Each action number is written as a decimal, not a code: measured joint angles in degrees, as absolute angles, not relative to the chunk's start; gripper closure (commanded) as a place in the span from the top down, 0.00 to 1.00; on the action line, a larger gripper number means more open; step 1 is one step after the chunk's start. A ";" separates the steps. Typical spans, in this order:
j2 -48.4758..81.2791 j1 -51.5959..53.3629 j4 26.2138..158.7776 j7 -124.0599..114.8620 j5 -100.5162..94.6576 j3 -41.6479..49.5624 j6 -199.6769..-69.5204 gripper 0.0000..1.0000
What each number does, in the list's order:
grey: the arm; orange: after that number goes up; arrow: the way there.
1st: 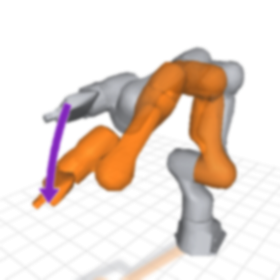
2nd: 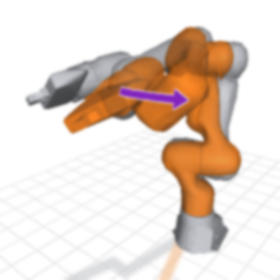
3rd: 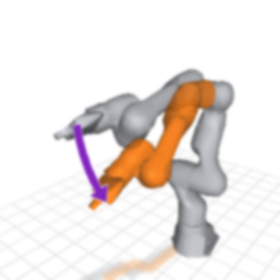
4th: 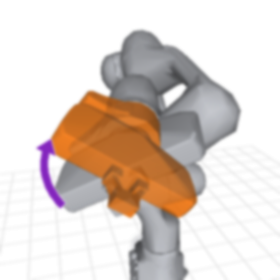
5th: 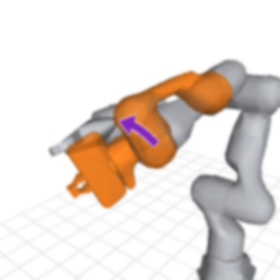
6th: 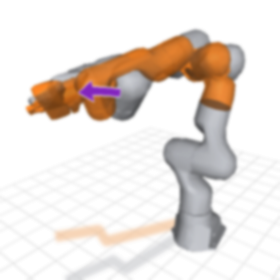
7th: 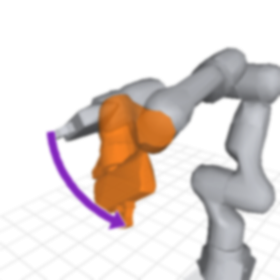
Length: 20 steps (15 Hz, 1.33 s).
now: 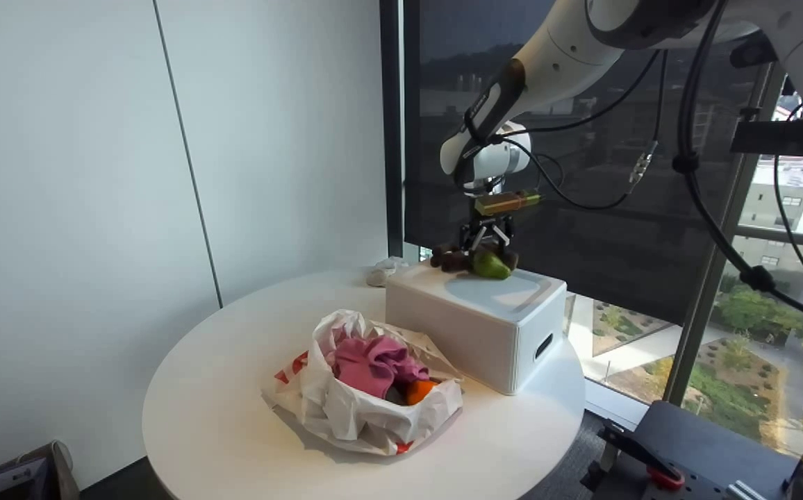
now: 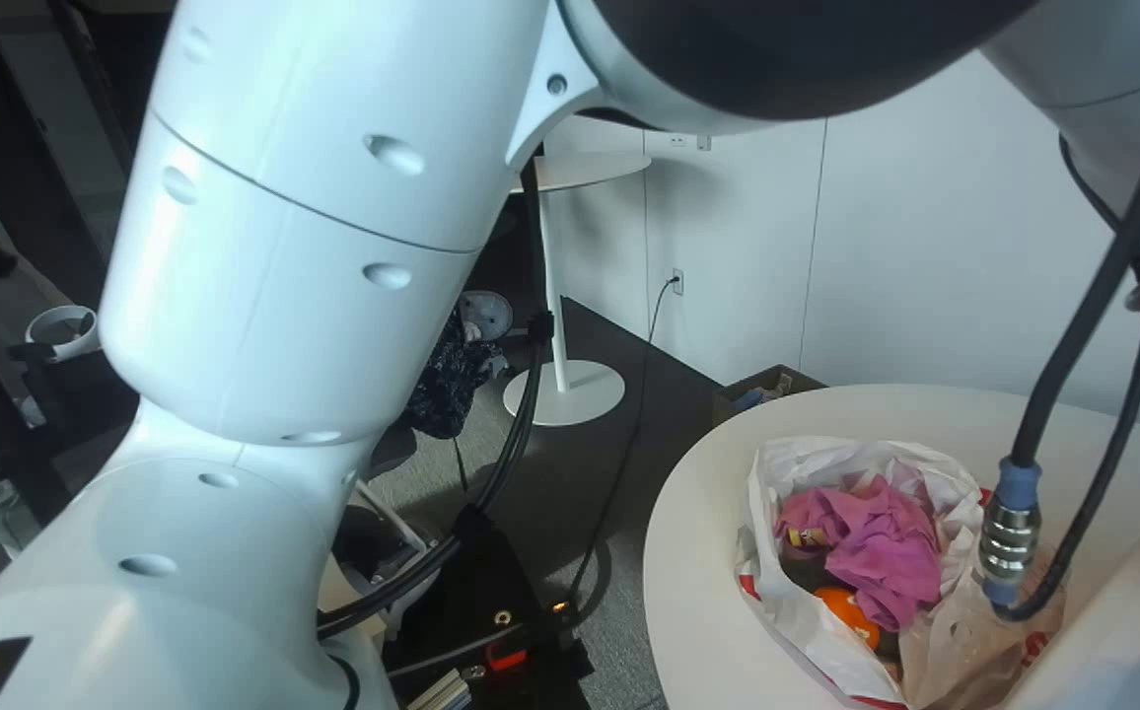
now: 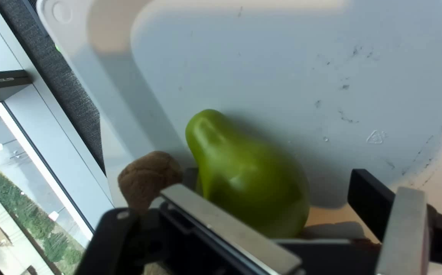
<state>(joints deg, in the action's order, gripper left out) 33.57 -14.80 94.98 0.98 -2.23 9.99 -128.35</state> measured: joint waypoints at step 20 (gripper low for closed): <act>34.44 -9.76 94.87 -3.47 -4.38 9.60 -127.54 0.49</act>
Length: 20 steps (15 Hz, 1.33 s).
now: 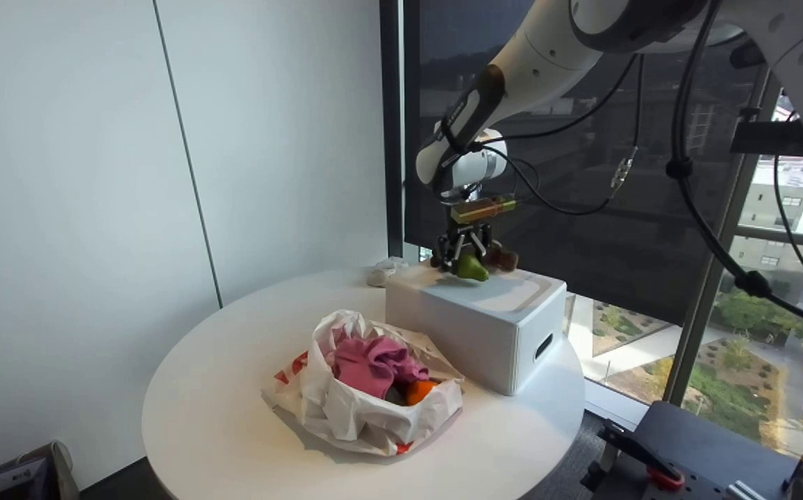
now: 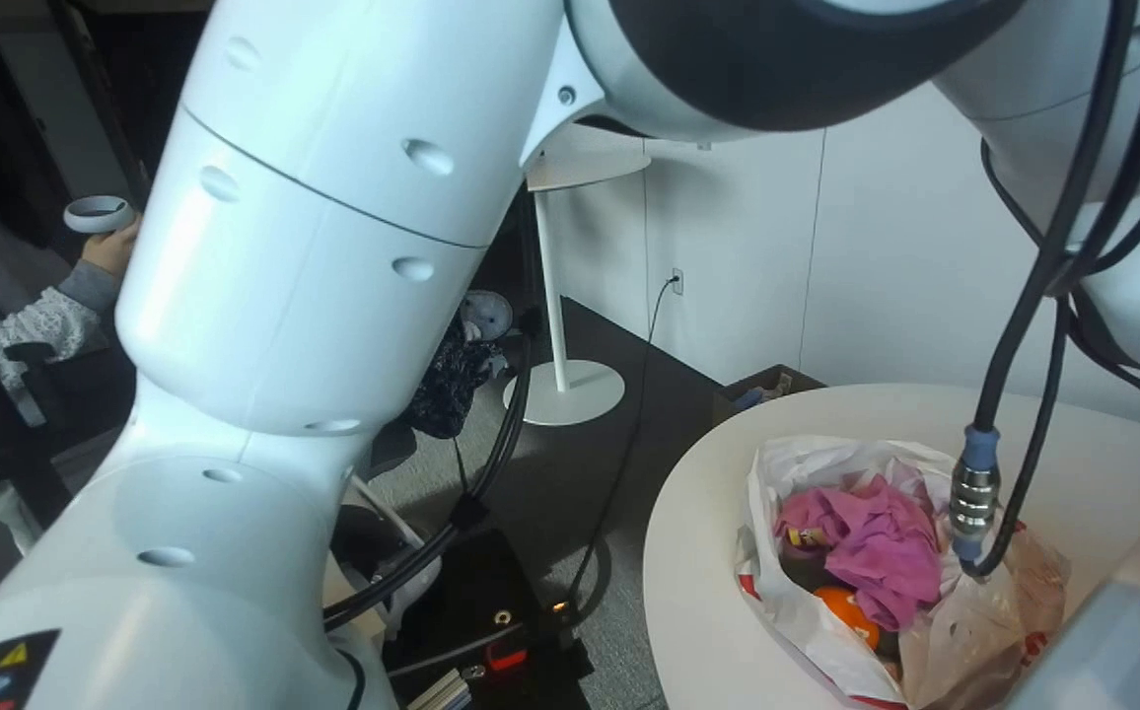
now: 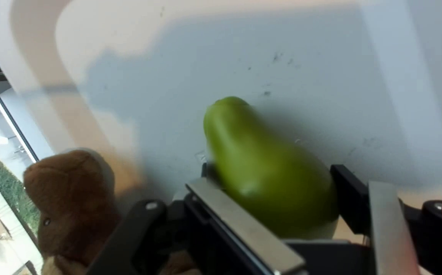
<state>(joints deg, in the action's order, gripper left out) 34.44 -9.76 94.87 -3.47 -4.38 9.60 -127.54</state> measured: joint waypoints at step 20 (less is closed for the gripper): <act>38.71 14.30 102.40 -32.14 -11.11 7.21 -128.03 0.49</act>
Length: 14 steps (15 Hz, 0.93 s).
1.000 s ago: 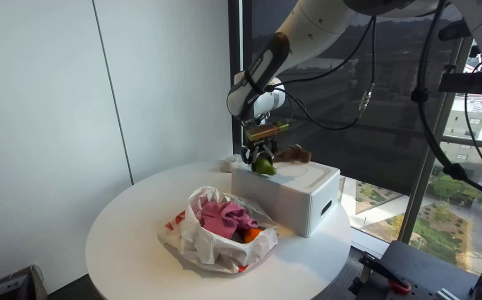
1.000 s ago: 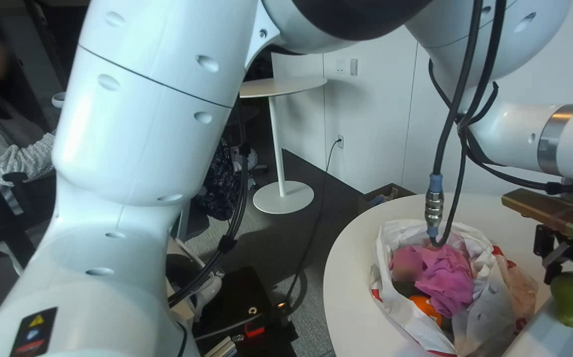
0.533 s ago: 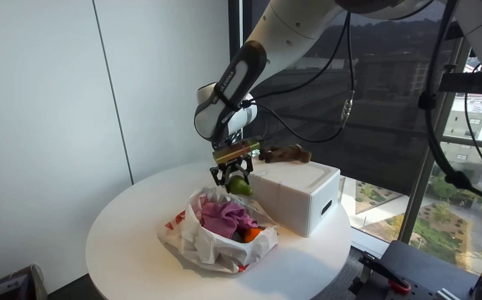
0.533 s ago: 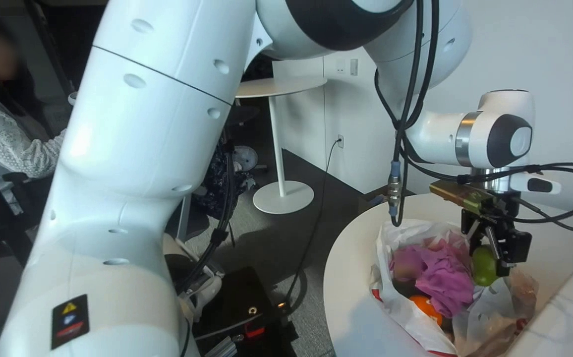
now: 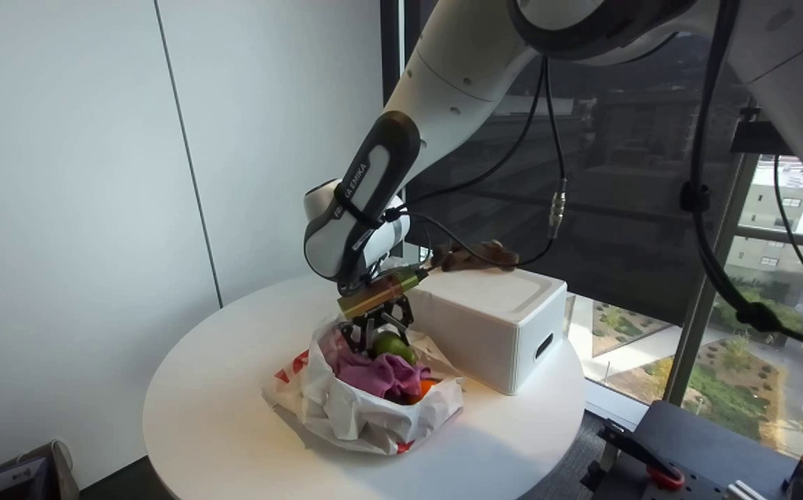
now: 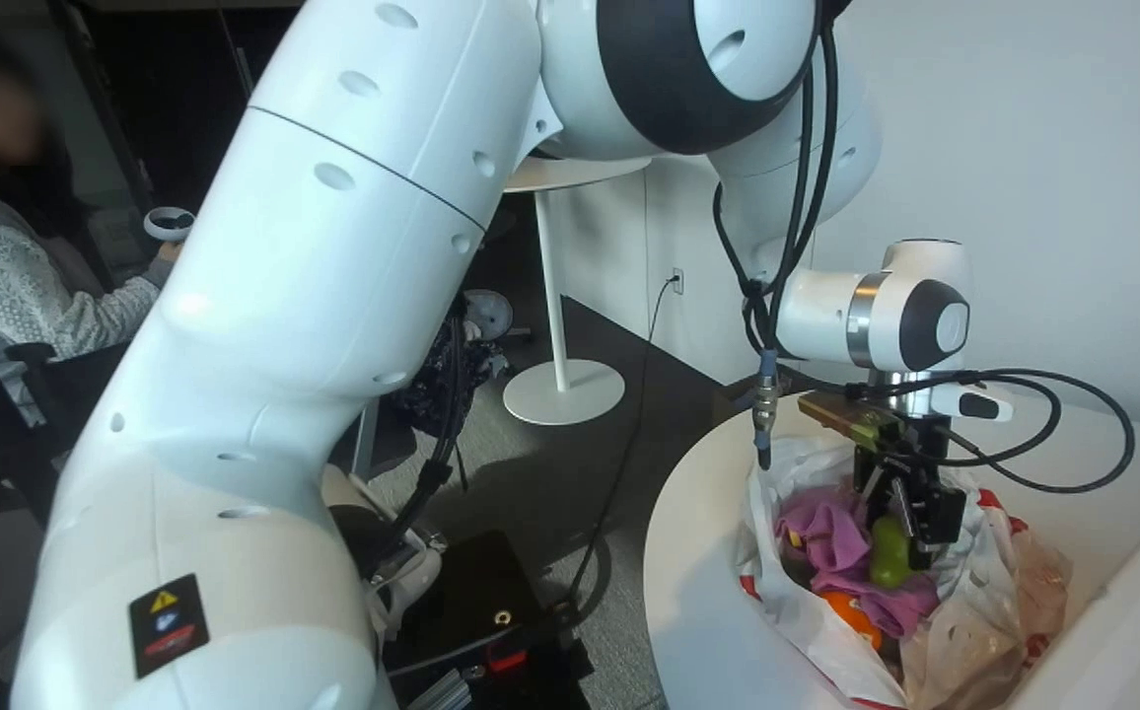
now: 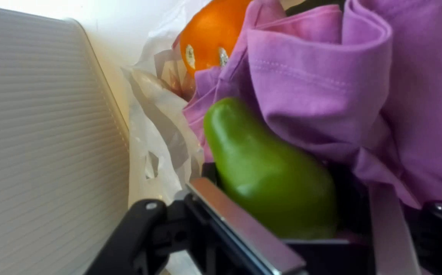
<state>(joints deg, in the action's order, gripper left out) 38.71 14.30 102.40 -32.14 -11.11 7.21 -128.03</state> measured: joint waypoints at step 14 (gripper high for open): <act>35.66 11.90 103.55 -36.99 -9.83 9.75 -133.39 1.00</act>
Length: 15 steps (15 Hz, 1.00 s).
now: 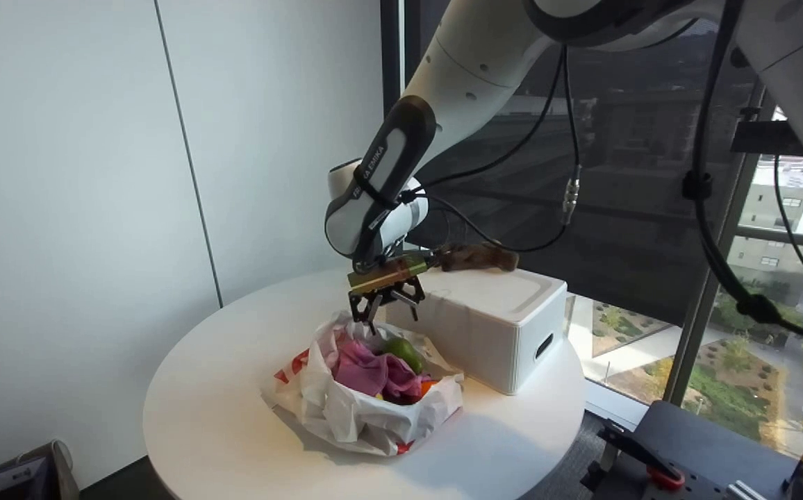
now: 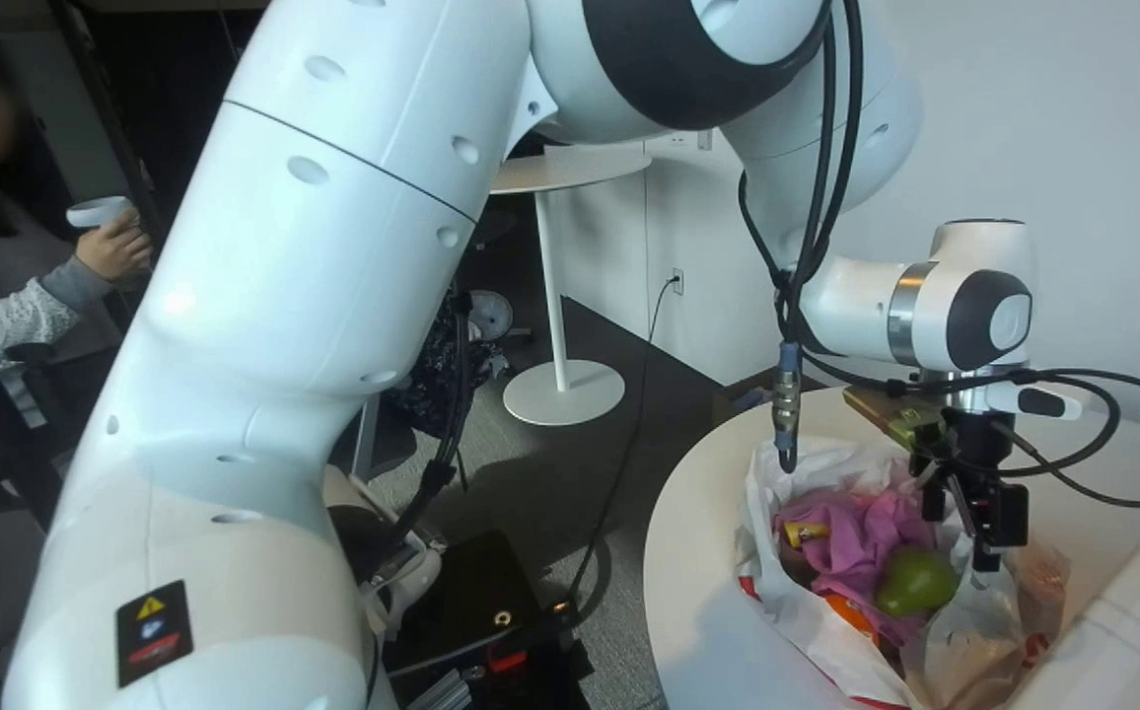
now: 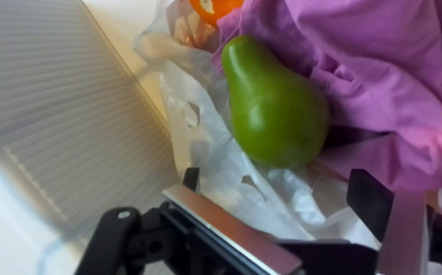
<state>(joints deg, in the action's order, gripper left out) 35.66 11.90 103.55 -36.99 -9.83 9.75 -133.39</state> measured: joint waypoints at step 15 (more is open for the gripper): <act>32.23 -6.82 89.90 -48.16 2.96 15.45 -132.27 1.00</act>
<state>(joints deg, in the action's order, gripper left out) 32.23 -6.82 89.90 -48.16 2.96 15.45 -132.27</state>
